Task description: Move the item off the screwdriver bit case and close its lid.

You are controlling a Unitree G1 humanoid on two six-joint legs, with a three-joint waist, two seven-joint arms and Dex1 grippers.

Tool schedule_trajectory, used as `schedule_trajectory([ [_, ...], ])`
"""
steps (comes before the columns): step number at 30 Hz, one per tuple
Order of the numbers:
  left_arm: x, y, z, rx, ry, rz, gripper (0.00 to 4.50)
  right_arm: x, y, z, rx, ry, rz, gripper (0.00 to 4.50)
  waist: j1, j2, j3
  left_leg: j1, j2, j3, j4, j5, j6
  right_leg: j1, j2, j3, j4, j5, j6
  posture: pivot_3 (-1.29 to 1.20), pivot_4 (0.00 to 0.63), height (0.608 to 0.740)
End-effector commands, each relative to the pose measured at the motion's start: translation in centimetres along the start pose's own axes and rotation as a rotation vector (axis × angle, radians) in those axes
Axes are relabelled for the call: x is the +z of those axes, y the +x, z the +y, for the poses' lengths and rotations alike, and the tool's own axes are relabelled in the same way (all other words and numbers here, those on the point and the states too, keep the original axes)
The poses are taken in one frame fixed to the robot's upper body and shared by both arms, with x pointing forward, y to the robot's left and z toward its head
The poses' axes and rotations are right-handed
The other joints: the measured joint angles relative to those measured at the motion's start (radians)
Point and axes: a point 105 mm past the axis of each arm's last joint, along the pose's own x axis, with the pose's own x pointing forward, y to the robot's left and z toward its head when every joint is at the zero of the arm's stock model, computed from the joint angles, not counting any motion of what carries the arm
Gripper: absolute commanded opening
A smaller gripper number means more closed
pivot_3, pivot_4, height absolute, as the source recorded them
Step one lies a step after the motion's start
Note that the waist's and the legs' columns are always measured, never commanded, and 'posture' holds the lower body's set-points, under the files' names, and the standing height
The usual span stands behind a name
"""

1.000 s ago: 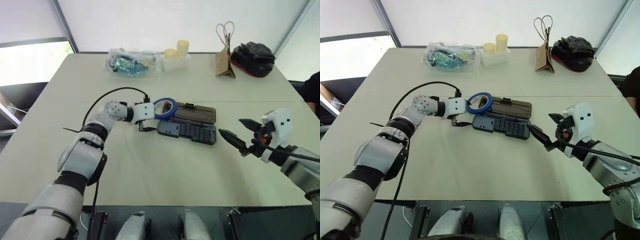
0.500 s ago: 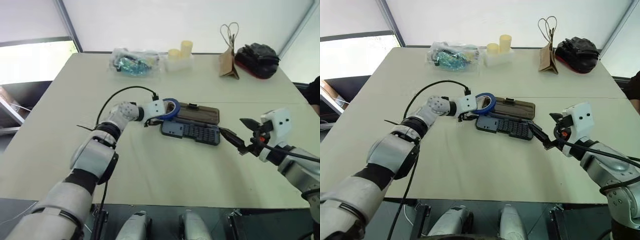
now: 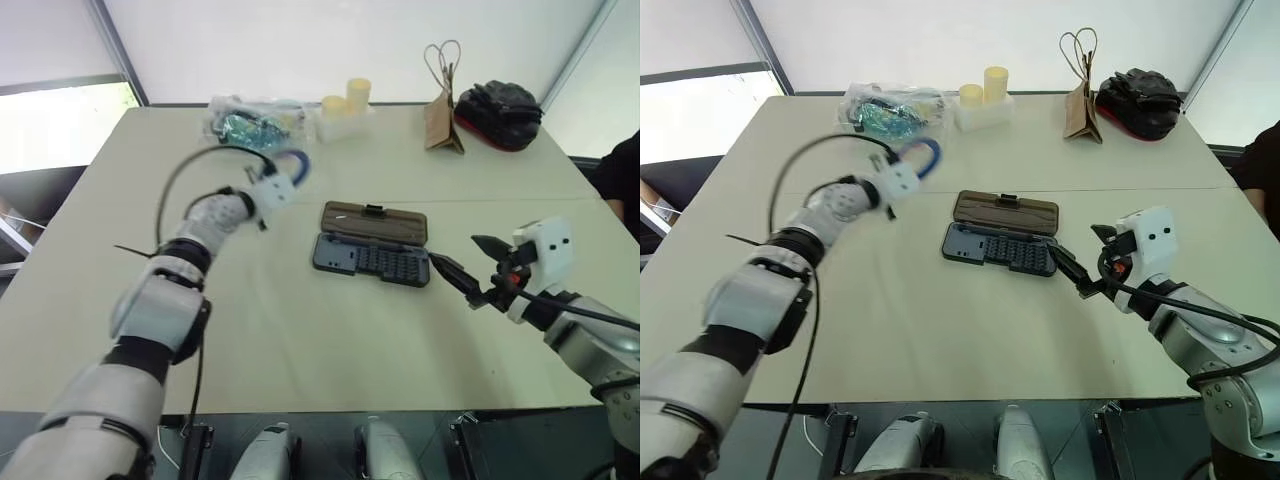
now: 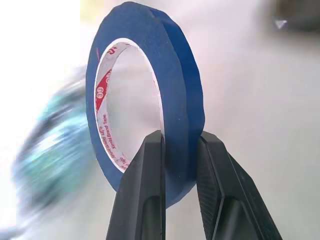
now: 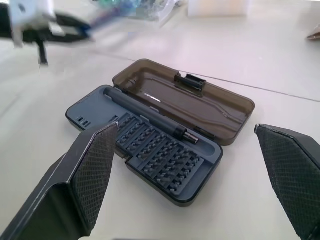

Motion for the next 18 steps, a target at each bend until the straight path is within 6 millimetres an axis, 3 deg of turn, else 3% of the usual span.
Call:
schedule_trajectory([
  [1, -1.3, -1.6, 4.1, 0.139, 0.029, 0.018, 0.62, 1.2, 0.5, 1.1, 0.063, -0.013, -0.055, 4.50, 0.001, 0.000, 0.000, 0.000, 0.000, 0.000, 0.000, 0.000, 0.000, 0.000, 0.000, 0.000, 0.000, 0.000, 0.000, 0.00, 0.150, 0.740],
  [4, -3.3, -2.7, 4.5, 0.137, 0.041, 0.072, 0.62, 1.2, 0.9, 1.2, 0.089, -0.017, -0.051, 4.50, 0.009, 0.000, 0.000, 0.000, -0.001, -0.001, 0.001, 0.000, 0.000, 0.000, -0.001, -0.001, 0.000, 0.000, 0.000, 0.00, 0.150, 0.740],
  [7, -7.0, -5.1, 4.5, 0.129, 0.075, 0.169, 0.62, 1.4, 1.4, 1.2, 0.120, -0.016, -0.052, 4.50, 0.004, 0.000, 0.000, 0.000, -0.002, -0.002, 0.001, 0.000, 0.000, 0.001, -0.001, -0.001, 0.000, 0.000, 0.000, 0.00, 0.150, 0.740],
  [13, -12.5, -9.9, 2.0, 0.097, 0.014, 0.343, 0.62, 1.6, 1.3, 3.0, 0.257, -0.001, -0.032, 4.50, -0.002, 0.001, 0.000, 0.000, -0.001, -0.002, -0.001, 0.000, 0.000, 0.000, -0.001, -0.001, 0.000, 0.000, 0.000, 0.00, 0.150, 0.740],
  [18, -14.3, -11.9, 0.2, 0.096, -0.084, 0.421, 0.62, 1.7, 1.1, 3.6, 0.302, -0.003, -0.013, 4.50, 0.008, 0.000, 0.000, 0.000, -0.001, -0.003, 0.001, 0.000, 0.000, 0.002, -0.001, -0.001, 0.000, 0.000, 0.000, 0.00, 0.150, 0.740],
])
